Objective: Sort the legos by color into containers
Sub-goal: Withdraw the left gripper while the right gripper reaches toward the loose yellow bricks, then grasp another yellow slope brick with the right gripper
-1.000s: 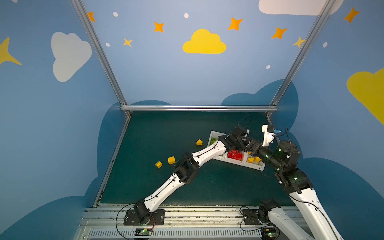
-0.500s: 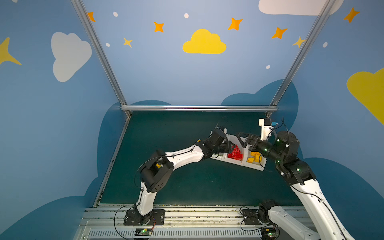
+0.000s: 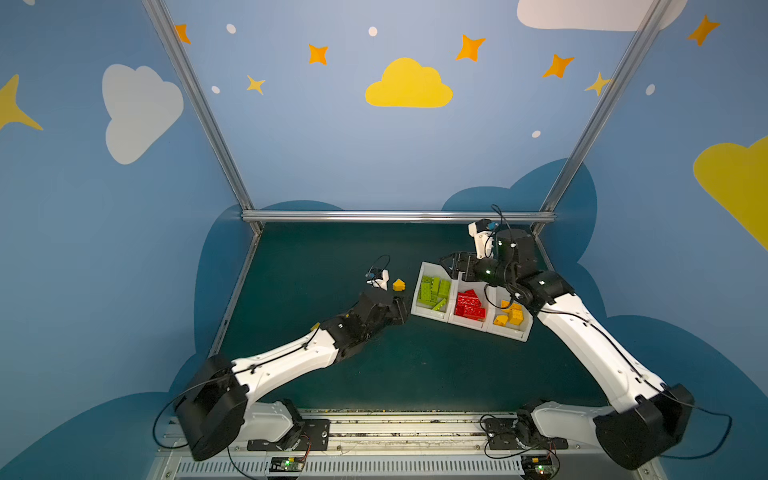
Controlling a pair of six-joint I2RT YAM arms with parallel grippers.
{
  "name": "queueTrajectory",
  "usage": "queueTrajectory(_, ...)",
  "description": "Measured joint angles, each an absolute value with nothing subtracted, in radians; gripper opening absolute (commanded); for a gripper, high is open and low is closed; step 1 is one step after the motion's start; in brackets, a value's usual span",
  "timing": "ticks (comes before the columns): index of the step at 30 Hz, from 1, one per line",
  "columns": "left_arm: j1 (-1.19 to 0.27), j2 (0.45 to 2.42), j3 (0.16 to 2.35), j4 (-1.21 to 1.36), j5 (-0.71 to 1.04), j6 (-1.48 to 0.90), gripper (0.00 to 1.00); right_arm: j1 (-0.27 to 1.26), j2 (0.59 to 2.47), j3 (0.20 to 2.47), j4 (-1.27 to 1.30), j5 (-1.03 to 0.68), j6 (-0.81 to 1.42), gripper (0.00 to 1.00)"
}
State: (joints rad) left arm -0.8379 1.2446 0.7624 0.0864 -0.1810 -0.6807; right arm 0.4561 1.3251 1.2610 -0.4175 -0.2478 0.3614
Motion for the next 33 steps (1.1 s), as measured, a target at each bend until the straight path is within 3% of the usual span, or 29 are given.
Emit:
queueTrajectory(10, -0.788, 0.946, 0.543, -0.054, -0.336, -0.693, 0.60, 0.579, 1.715, 1.536, -0.558, -0.220, 0.209, 0.81)
queueTrajectory(22, -0.761, 0.739, 0.384, -0.187, -0.445, -0.717, 0.91, 0.653, 2.172, 1.950, -0.806, -0.141, 0.059, 0.76)
queueTrajectory(33, -0.755, 0.519, 0.258, -0.275, -0.503, -0.764, 0.96, 0.682, 2.334, 2.114, -0.911, -0.079, 0.006, 0.61)
